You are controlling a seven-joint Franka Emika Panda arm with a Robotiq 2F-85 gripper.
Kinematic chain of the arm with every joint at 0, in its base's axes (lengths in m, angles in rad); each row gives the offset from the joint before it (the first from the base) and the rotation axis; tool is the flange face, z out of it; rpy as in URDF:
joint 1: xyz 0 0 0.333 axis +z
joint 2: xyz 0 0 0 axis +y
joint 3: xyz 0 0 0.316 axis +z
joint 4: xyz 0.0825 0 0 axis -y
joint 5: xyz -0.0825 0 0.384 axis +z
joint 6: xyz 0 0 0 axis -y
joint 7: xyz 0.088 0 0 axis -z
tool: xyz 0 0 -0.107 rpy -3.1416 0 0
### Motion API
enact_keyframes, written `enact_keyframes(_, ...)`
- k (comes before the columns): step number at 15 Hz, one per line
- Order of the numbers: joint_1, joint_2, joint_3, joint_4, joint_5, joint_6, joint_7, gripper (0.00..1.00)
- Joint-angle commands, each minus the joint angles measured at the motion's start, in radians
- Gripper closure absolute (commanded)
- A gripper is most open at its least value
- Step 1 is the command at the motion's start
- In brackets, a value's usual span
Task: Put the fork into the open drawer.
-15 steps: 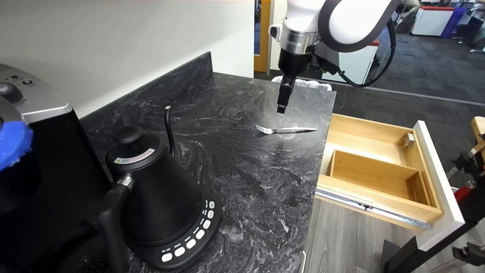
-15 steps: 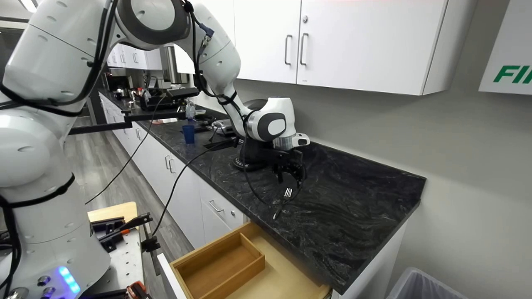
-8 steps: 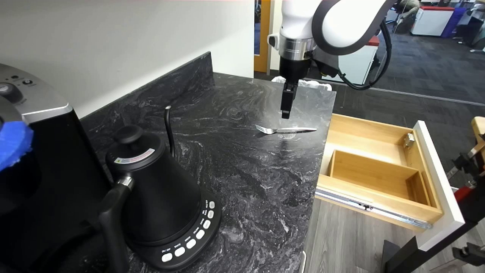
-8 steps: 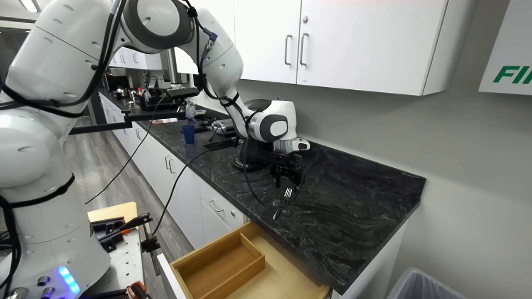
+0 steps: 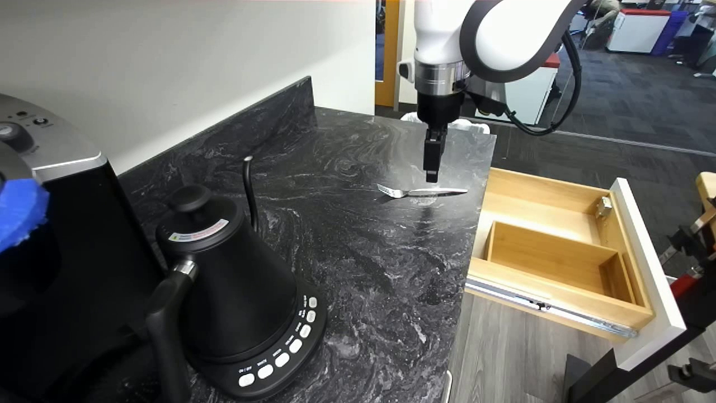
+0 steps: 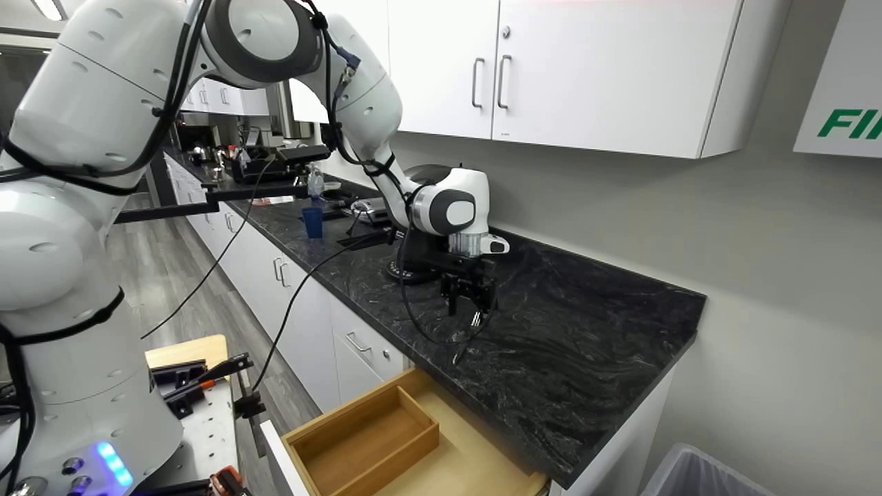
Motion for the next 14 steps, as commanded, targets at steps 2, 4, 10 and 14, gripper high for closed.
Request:
enact_keyframes(2, -0.042, 0.006, 0.055, 0.011, 0.027, -0.027, -0.054, 0.00)
enact_keyframes(4, -0.073, 0.017, 0.092, 0.023, 0.066, -0.023, -0.106, 0.00)
enact_keyframes(10, -0.094, 0.049, 0.094, 0.063, 0.074, -0.027, -0.141, 0.00)
enact_keyframes(14, -0.078, 0.045, 0.082, 0.043, 0.058, -0.003, -0.116, 0.00)
